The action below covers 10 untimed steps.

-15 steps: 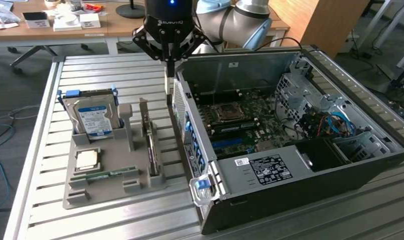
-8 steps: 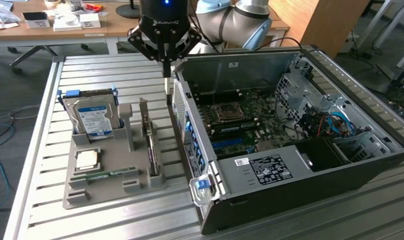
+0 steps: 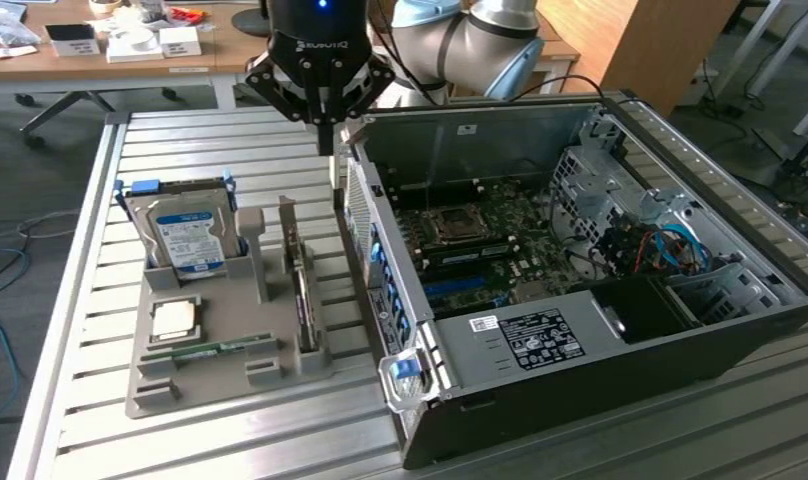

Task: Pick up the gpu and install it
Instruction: 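Reach for the gpu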

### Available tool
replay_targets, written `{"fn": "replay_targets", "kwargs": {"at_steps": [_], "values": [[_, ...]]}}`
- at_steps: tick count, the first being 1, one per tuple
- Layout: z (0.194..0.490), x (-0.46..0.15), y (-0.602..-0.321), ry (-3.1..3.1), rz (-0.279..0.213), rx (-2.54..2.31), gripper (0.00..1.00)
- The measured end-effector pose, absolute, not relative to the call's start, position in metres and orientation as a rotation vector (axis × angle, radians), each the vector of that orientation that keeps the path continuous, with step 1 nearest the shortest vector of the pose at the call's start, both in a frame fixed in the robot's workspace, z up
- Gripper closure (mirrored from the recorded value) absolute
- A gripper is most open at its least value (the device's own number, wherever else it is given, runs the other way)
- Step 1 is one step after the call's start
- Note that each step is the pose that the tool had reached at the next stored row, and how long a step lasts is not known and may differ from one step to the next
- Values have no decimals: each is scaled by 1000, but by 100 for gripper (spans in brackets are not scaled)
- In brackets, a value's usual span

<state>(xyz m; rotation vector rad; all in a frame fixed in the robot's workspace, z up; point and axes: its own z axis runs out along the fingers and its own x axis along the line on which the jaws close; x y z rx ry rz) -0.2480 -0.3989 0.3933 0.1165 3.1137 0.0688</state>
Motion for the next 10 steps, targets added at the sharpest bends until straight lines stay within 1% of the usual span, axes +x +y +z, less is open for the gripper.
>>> {"fn": "replay_targets", "kwargs": {"at_steps": [10], "values": [[393,-265,-399,3114,69,117,89]]}}
